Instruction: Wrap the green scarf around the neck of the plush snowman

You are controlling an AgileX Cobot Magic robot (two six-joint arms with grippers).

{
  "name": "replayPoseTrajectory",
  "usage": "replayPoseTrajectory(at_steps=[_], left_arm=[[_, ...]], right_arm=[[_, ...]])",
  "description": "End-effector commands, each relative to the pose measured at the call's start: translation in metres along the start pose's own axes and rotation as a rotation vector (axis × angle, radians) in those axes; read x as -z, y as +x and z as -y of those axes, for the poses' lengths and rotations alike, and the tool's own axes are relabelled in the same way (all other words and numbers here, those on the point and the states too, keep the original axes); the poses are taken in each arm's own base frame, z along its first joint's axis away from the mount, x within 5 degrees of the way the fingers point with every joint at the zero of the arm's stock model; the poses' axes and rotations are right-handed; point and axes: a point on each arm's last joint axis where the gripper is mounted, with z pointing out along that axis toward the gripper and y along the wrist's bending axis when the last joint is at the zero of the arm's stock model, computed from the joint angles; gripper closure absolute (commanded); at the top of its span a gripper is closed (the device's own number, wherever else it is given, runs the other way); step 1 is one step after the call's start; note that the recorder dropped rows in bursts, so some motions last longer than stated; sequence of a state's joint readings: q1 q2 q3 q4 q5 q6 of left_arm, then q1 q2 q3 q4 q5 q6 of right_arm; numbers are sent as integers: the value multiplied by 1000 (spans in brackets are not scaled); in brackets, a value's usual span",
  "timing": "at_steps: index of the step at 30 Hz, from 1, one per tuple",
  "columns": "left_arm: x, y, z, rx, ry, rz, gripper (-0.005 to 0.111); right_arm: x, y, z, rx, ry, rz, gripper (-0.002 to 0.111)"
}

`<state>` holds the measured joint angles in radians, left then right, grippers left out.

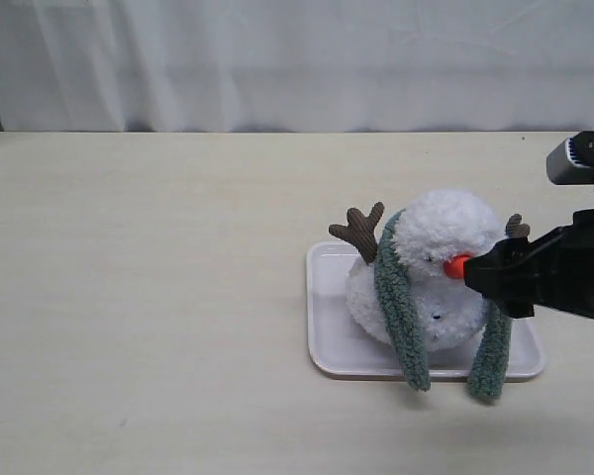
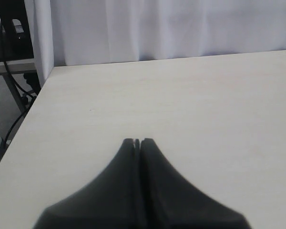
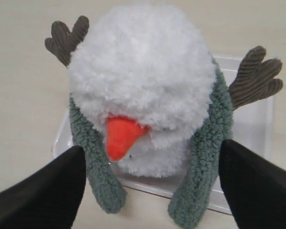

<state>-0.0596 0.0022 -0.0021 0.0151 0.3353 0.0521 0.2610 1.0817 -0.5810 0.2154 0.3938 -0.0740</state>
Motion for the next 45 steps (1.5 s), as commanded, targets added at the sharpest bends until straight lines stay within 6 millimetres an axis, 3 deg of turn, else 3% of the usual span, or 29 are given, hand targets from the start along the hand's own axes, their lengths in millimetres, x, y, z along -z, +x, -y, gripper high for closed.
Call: replayPoseTrajectory(at_steps=[1,4,11,16,28,35,38,45], left_arm=[[0,0,0,1,7,12,107],[0,0,0,1,7,12,107],[0,0,0,1,7,12,107],[0,0,0,1,7,12,107],[0,0,0,1,7,12,107],[0,0,0,1,7,12,107],[0,0,0,1,7,12,107],[0,0,0,1,7,12,107]], right_arm=[[3,0,0,55,0,-9,35],[3,0,-2,75,-12,-3,35],[4,-9,-27,179,-96,121,35],[5,-15,-27,147,-91,185,38],[-16,-9,-26,128,-78,92,38],[-10,8,-29,179,-127,-78,38],[-13,18,-41,188,-279,-99,38],[-43,40,-38,171,-289,-230,38]])
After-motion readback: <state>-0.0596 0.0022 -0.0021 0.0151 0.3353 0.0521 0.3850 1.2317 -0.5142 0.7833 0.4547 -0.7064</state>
